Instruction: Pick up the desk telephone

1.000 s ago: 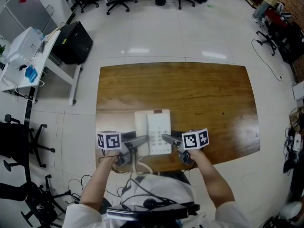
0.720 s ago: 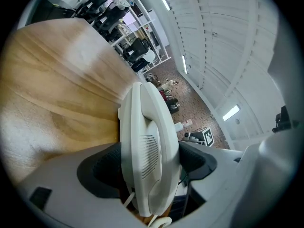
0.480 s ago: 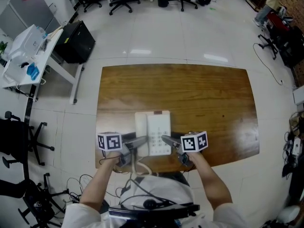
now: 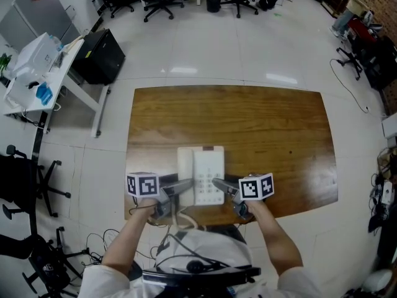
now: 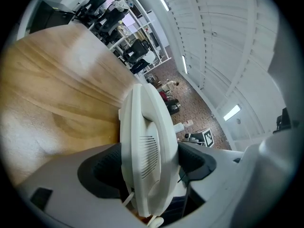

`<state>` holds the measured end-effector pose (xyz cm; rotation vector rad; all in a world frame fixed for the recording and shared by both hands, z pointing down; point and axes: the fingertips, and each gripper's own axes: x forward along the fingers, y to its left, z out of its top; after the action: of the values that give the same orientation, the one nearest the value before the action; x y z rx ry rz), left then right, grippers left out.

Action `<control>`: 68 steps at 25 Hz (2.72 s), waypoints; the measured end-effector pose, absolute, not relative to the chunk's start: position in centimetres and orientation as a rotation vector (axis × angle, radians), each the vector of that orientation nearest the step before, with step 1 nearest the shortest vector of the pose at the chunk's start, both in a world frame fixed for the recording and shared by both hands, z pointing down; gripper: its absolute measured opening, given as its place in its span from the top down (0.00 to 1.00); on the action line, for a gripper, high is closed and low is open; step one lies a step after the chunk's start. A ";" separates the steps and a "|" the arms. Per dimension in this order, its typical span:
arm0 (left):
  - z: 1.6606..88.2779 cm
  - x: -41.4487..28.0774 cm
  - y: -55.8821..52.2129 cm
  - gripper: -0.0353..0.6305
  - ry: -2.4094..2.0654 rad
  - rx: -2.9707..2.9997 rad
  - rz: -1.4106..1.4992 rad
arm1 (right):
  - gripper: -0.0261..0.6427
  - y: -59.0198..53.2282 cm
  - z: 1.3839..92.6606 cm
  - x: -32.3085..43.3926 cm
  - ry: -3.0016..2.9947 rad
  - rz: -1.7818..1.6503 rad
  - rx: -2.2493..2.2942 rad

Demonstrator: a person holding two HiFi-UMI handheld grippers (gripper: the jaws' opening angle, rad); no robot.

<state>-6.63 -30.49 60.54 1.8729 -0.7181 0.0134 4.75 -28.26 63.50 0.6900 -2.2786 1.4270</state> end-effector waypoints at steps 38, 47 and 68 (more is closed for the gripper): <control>38.5 -6.4 -26.3 0.40 -0.697 2.038 -0.100 | 0.66 -25.3 40.7 5.2 -2.582 1.184 0.806; 34.2 -6.3 -24.9 0.40 -0.709 2.107 -0.092 | 0.66 -24.0 36.8 5.2 -2.639 1.121 0.831; 30.1 -7.2 -21.2 0.40 -0.703 2.205 -0.077 | 0.66 -20.4 32.9 4.1 -2.724 1.009 0.893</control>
<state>-7.23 -21.16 30.13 2.2047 -0.7034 -0.0766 4.07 -20.41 32.91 0.8932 -2.7239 1.0087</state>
